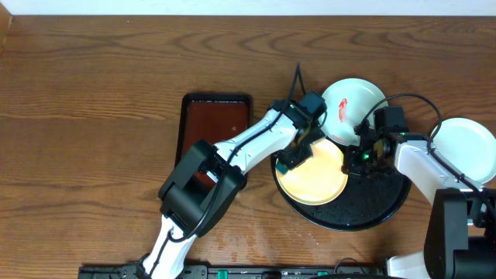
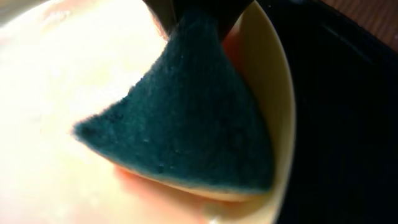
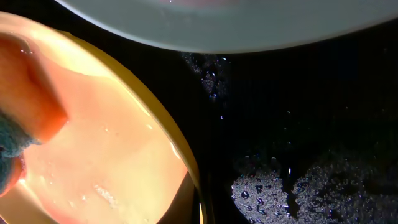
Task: Clean dirty plates on tray and stack at the side
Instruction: 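Wipe the sponge around the yellow plate held by the right gripper, then return the teal sponge to the black tray with the left gripper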
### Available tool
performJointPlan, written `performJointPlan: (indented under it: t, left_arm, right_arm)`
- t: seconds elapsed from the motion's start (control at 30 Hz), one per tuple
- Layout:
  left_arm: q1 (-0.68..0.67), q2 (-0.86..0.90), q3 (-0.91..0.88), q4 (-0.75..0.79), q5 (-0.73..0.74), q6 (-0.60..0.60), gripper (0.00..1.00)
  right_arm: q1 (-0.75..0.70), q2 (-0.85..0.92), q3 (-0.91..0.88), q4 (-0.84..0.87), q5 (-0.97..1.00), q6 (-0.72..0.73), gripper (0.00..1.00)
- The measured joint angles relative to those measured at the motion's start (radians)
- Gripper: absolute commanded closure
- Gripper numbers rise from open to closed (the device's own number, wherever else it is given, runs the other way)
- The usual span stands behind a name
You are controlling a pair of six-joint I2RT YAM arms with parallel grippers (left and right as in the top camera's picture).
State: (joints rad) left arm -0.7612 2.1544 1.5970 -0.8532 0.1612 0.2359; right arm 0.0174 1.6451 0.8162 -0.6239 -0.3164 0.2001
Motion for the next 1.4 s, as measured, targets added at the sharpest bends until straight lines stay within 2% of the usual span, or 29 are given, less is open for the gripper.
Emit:
performJointPlan:
  t: [0.13,0.23,0.5,0.77,0.87,1.17,1.3,1.4]
  left_arm:
    - [0.003,0.0,-0.008,0.051,0.001,-0.104,0.93]
    - [0.008,-0.002,-0.015,0.102,0.018,-0.232,0.93]
    - [0.013,0.0,-0.032,0.192,0.25,-0.531,0.93]
    - [-0.026,0.0,-0.032,0.156,0.319,-0.629,0.92]
    - [-0.02,0.0,-0.031,0.109,0.282,-0.634,0.93]
    - [-0.023,-0.021,-0.023,-0.007,-0.109,-0.645,0.93]
    - [-0.023,-0.061,-0.029,-0.012,-0.143,-0.652,0.93]
    - [-0.003,-0.17,-0.042,-0.053,-0.164,-0.652,0.92]
  right_arm:
    - [0.0,0.0,0.0,-0.005,-0.002,0.0,0.99]
    - [0.0,0.0,-0.001,-0.009,-0.001,0.001,0.99]
    - [0.0,0.0,-0.001,-0.008,0.004,0.001,0.99]
    - [0.0,0.0,-0.001,-0.007,0.007,0.001,0.99]
    - [0.0,0.0,-0.001,-0.007,0.008,0.001,0.99]
    - [0.0,0.0,-0.001,-0.007,0.007,0.001,0.99]
    - [0.0,0.0,-0.001,-0.008,0.003,0.001,0.99]
    - [0.0,0.0,-0.001,-0.008,0.004,-0.003,0.99]
